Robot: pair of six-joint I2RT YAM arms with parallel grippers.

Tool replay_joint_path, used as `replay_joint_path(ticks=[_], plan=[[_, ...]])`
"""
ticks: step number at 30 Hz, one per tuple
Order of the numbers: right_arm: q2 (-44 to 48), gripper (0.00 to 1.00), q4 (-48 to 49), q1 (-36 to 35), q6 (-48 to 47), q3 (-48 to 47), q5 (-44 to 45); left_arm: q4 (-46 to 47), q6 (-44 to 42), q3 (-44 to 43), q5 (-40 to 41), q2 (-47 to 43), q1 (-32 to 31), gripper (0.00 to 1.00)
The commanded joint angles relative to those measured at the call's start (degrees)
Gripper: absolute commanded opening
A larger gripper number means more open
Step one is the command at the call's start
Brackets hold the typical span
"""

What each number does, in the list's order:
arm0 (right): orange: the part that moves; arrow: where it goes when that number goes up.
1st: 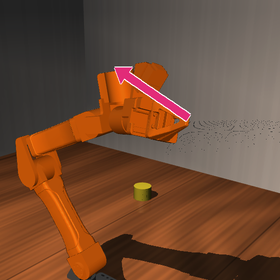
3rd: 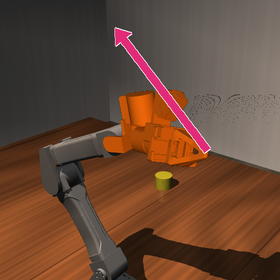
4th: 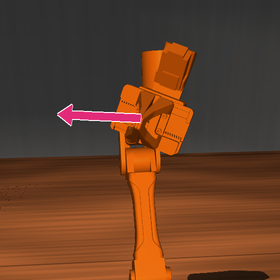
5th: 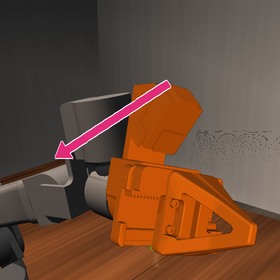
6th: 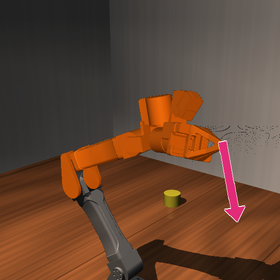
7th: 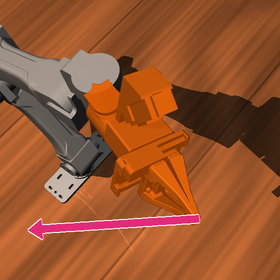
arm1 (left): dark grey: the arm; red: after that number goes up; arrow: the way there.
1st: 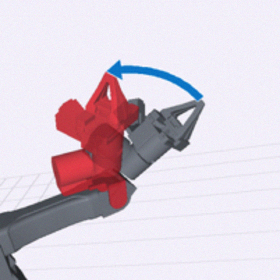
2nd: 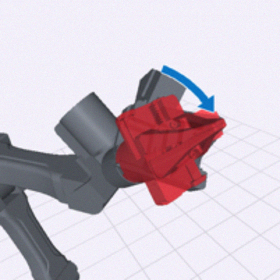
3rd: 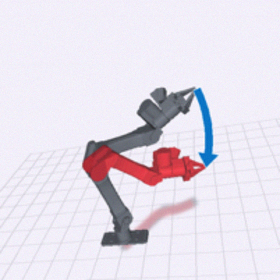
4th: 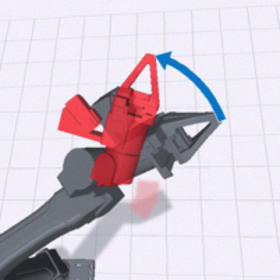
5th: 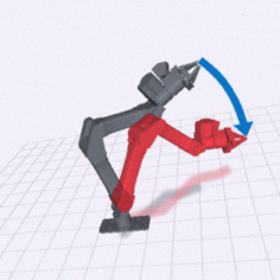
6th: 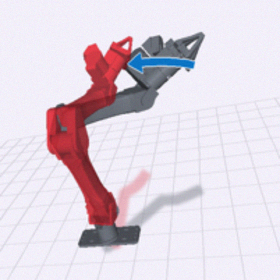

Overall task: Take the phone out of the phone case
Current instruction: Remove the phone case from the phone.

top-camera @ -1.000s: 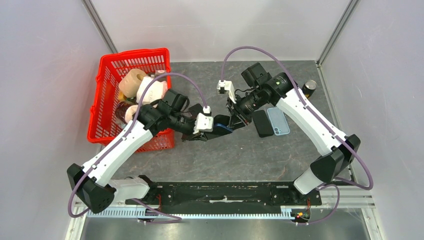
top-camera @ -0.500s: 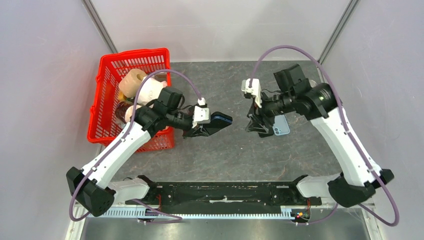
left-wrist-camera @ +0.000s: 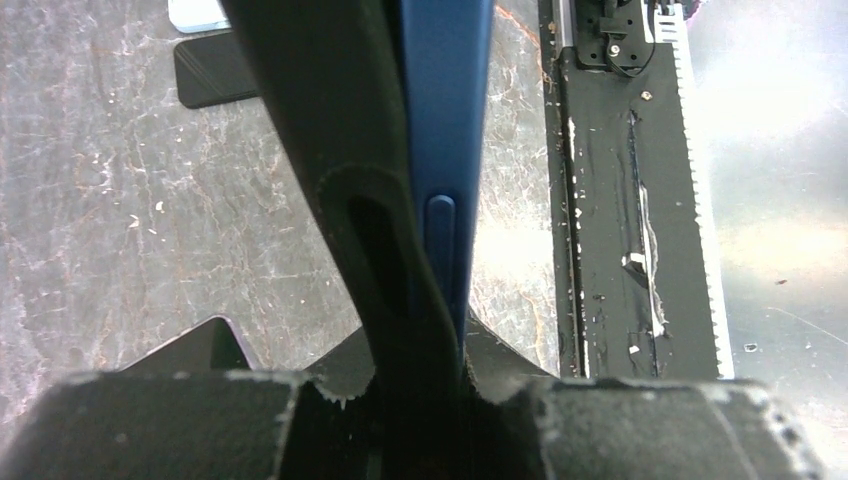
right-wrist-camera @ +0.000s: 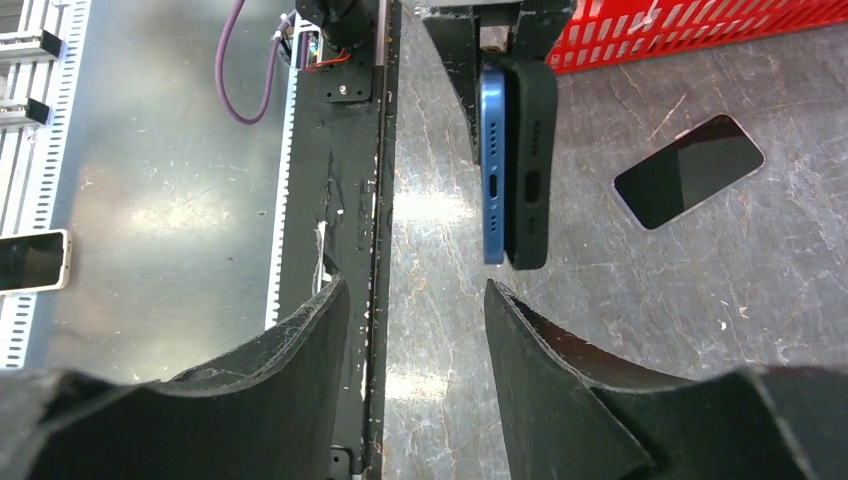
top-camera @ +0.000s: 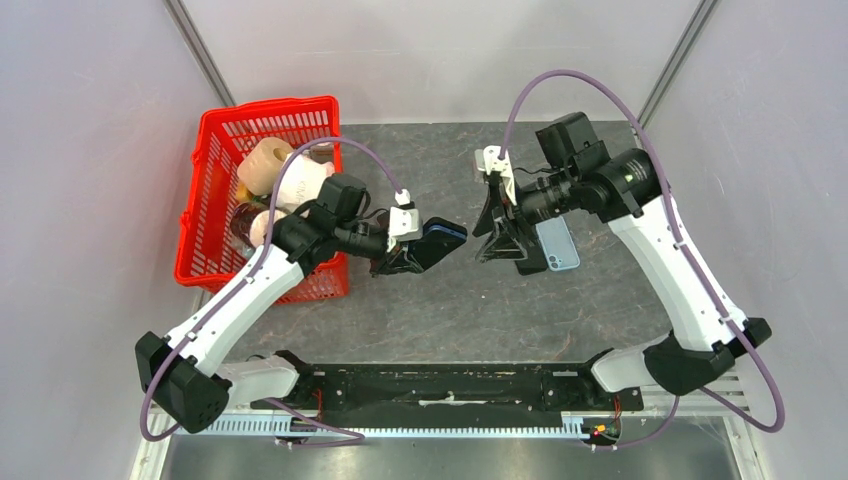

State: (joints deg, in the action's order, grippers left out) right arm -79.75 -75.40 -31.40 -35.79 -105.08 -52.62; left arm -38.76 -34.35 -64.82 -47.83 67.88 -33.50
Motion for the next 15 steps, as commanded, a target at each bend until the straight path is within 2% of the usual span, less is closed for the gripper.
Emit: replay_joint_path(ticks=[1, 15], plan=[[-1.3, 0.59, 3.3, -0.2, 1.5, -2.9, -3.2, 4.8, 2.9, -0.3, -3.7, -0.9, 0.1, 0.02], [-4.2, 0.59, 5.2, -0.7, 3.4, -3.1, -3.2, 5.1, 3.3, 0.3, -3.6, -1.4, 0.1, 0.02]])
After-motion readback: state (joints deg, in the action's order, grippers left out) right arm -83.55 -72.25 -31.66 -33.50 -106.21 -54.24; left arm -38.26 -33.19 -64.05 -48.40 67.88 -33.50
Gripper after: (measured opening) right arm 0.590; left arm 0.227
